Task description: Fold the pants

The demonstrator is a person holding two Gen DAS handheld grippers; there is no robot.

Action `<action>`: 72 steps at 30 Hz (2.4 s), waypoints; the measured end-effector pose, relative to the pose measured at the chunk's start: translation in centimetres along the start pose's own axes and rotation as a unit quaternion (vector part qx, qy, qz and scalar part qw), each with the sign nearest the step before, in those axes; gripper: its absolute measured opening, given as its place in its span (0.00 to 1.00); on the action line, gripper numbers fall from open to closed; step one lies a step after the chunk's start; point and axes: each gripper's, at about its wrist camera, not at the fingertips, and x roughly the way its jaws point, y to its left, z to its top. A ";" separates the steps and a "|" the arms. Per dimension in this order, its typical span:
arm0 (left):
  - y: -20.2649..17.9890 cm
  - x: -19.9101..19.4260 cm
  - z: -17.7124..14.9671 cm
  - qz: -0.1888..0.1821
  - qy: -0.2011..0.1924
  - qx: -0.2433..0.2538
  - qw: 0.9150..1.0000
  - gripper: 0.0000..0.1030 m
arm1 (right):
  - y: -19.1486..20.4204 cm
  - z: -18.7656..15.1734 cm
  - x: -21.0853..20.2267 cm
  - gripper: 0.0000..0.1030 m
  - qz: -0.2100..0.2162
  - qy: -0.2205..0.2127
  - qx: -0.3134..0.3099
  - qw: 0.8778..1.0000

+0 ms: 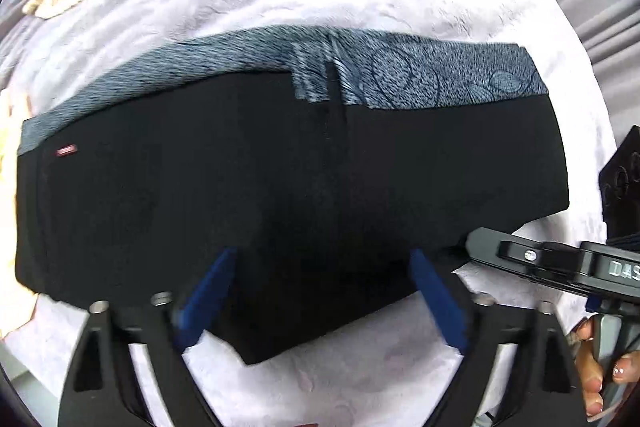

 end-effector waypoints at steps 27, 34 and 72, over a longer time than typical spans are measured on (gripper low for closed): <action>22.3 -7.3 -9.6 -0.057 -0.057 -0.237 0.968 0.91 | 18.1 -2.5 4.3 0.60 -0.146 0.071 -0.250 0.955; 30.9 -3.6 -9.2 -0.094 -0.070 -0.303 0.946 0.91 | 30.8 -4.4 16.0 0.61 -0.224 0.114 -0.321 0.913; 25.8 -1.7 -5.8 0.099 -0.159 -0.151 0.971 0.41 | 29.5 -2.8 17.8 0.66 -0.241 0.133 -0.303 0.913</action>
